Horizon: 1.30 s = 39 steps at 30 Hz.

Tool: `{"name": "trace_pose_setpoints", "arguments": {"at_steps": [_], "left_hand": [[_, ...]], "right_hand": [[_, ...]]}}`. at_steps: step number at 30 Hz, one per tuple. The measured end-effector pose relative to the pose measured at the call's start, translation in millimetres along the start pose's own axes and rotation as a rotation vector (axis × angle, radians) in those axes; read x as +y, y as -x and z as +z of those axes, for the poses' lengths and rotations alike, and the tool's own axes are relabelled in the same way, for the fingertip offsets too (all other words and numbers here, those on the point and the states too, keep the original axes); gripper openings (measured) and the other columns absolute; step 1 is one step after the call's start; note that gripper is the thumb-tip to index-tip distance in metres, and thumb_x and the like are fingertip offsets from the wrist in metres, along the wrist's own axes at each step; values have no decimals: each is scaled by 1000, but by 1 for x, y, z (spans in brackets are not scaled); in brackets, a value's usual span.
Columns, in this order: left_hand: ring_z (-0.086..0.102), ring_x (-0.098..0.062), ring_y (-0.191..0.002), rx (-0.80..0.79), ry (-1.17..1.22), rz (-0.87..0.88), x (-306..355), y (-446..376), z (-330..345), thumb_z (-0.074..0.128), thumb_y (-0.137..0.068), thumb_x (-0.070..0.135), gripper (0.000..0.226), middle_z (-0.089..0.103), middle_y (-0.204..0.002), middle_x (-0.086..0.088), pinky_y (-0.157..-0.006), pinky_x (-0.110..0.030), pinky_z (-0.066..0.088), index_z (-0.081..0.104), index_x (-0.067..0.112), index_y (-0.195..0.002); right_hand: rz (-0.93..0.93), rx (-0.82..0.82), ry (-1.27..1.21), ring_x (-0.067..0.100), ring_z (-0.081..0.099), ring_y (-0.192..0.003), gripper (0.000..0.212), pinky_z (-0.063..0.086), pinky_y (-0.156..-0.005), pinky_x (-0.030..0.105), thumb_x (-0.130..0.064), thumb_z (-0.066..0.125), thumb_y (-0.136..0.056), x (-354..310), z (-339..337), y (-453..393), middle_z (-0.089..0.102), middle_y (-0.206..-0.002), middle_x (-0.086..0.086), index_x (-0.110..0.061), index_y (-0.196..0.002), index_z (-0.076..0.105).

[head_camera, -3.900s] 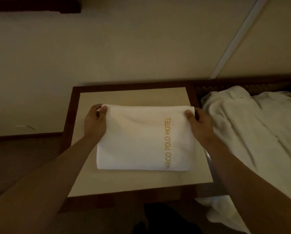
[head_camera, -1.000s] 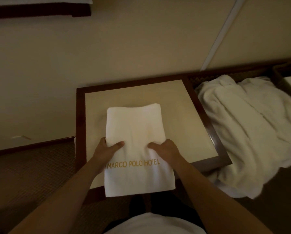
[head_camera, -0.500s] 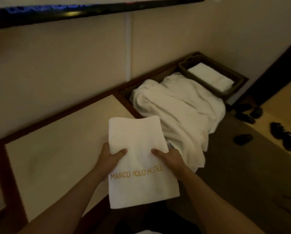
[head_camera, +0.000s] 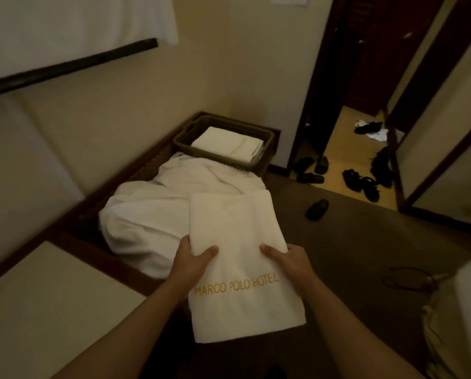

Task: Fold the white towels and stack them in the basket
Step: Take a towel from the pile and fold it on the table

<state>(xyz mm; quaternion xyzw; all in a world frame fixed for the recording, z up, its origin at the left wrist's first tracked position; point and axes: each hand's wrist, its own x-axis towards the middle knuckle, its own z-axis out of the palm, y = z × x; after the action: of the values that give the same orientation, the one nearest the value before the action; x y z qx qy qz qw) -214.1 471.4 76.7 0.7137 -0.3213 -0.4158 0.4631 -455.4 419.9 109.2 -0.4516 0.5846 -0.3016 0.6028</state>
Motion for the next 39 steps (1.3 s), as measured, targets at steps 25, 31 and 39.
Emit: {"name": "trace_pose_setpoints", "arguments": {"at_steps": [25,31,39], "left_hand": [[63,-16,-106,-33,102,-69,94,-200,286,78,-85,33,62,63,-125,1,-80,-31,53,49,20,-139],[64,-14,-106,-4,179,-107,125,-302,312,79,-85,33,61,63,-122,6,-86,-35,57,48,24,-137],[65,-14,-110,109,262,-110,165,-413,297,80,-85,33,60,65,-124,8,-92,-38,57,52,24,-137]], "right_hand": [[-45,37,74,23,77,-79,29,63,-69,38,-32,79,-85,-87,-215,-267,79,-90,5,-12,-105,74],[-29,37,152,24,77,-78,31,63,-73,44,-35,80,-84,-140,-213,-379,79,-89,5,-12,-104,74],[-57,-115,243,20,77,-79,30,62,-66,33,-35,79,-85,-227,-172,-502,79,-90,3,-15,-106,73]]}}
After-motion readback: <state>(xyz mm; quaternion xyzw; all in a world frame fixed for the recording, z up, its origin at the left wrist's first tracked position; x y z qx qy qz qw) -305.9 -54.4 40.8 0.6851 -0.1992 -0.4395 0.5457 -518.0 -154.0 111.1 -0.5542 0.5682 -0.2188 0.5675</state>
